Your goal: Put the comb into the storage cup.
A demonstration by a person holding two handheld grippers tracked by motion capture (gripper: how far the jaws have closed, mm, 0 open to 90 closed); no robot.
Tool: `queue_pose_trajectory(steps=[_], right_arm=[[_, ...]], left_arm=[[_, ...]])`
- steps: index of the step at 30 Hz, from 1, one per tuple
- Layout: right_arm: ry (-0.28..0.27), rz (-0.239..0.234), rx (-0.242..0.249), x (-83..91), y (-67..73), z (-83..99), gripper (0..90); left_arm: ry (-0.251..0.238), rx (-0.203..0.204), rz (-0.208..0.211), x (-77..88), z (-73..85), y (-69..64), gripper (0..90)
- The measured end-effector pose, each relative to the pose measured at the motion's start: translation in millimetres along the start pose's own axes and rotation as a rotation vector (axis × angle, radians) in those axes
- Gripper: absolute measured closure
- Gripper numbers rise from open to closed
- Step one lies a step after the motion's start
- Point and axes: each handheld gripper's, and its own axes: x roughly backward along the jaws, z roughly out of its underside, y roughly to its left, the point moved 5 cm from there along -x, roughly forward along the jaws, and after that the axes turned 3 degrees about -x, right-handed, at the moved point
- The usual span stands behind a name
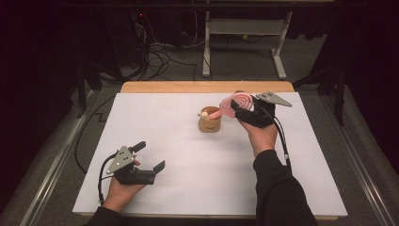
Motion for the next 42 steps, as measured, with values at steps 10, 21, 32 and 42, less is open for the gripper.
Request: queue_pose_trajectory(steps=[10, 21, 32, 42], right_arm=[[0.045, 0.004, -0.040, -3.4, -4.8, 5.5, 15.4], [0.056, -0.002, -0.018, -0.8, -3.5, 4.6, 3.7], [0.052, 0.006, -0.003, 4.0, -4.3, 1.5, 0.2], [0.038, -0.006, 0.026, 23.1, -2.6, 6.4, 0.2]], left_arm=[[-0.002, 0.001, 0.001, 0.7, -0.2, 0.4, 0.0], [0.003, -0.004, 0.001, -1.7, 0.0, -0.7, 0.0], [0.021, 0.001, -0.010, -2.2, 1.4, 1.2, 0.0], [0.043, 0.024, -0.019, -1.5, 4.3, 6.3, 0.0]])
